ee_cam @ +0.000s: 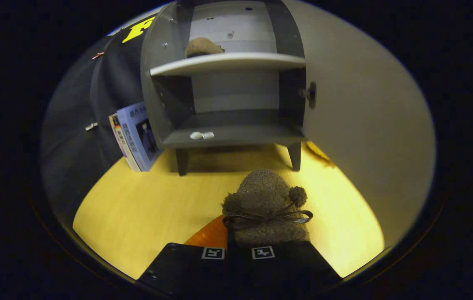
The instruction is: Open the shoe cabinet door, grab the shoes and put them into the shoe cabinet, then close the shoe cabinet door.
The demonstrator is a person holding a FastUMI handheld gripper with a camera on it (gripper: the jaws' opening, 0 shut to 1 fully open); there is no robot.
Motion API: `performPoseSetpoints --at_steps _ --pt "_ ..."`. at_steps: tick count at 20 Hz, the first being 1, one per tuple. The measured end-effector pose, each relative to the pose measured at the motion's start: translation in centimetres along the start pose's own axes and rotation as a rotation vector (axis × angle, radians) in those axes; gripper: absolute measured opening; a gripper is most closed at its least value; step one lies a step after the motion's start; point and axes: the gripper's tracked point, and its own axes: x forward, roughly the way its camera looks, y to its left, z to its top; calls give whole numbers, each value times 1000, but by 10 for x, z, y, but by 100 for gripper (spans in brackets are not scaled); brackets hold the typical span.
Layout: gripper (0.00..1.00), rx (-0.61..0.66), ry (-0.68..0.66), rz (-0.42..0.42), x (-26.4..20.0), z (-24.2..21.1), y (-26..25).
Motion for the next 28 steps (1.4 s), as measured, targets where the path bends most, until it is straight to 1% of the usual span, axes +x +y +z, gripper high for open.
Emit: performPoseSetpoints --at_steps 2,6,9,11,15,17,20,21,22,25,28 --pt "9 -1 -31 13 -23 44 6" --pt "9 -20 -51 0 -56 125 8" --pt "9 -4 -82 33 -65 188 18" --pt "9 18 -98 55 -59 228 23" --pt "9 -3 -144 37 -32 302 19" --pt "9 17 -176 36 -13 337 20" --pt "9 4 -181 30 21 372 13" --pt "9 -2 -182 27 31 376 14" --pt "9 2 -186 21 46 393 9" --pt "9 11 -174 7 91 409 2" --pt "9 24 -130 -16 143 405 -8"
